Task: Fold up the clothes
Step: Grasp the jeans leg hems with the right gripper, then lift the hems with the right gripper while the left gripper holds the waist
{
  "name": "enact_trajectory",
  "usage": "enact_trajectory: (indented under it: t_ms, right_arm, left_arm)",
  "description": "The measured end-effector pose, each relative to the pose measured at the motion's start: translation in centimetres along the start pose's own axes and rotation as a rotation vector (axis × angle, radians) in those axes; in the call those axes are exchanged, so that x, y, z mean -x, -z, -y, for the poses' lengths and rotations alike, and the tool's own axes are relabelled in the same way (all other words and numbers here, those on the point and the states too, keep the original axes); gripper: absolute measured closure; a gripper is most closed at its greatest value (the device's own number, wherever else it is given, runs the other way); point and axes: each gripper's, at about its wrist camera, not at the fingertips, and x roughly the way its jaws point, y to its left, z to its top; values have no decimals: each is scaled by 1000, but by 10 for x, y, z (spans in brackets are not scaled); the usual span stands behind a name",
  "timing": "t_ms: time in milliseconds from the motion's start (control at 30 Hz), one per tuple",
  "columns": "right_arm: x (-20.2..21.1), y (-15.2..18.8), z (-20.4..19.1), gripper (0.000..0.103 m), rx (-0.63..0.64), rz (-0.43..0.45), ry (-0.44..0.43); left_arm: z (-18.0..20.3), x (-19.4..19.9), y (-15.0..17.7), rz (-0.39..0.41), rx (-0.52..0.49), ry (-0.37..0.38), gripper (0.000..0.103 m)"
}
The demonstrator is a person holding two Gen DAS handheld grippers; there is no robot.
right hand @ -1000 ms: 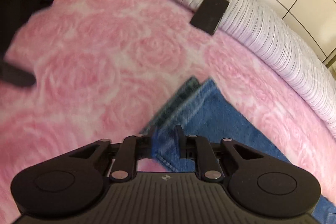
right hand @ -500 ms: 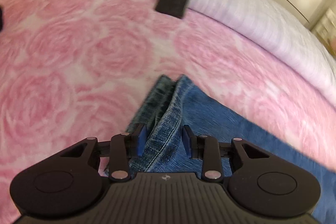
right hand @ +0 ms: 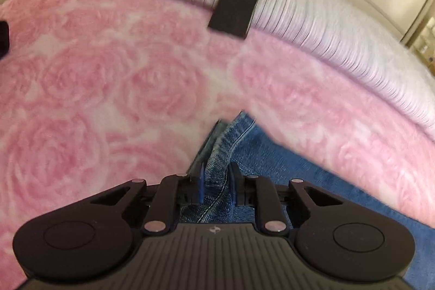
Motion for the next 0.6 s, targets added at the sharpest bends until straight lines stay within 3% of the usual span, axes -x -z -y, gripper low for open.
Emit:
enact_trajectory:
  t_ms: [67, 133, 200, 333, 467, 533, 600]
  right_arm:
    - [-2, 4, 0, 66, -5, -15, -35]
    - [11, 9, -3, 58, -8, 7, -52]
    - [25, 16, -5, 55, -2, 29, -63]
    - [44, 43, -18, 43, 144, 36, -8]
    - [32, 65, -34, 41, 331, 20, 29]
    - [25, 66, -38, 31, 377, 61, 57]
    - [21, 63, -33, 33, 357, 70, 53]
  left_arm:
    - [0, 1, -1, 4, 3, 2, 1]
    - [-1, 0, -1, 2, 3, 1, 1]
    - [-1, -1, -3, 0, 4, -1, 1]
    - [-2, -1, -8, 12, 2, 3, 1]
    - [1, -4, -13, 14, -18, 7, 1]
    - [4, -6, -15, 11, -28, 9, 1]
    - [6, -8, -15, 7, -39, 11, 1]
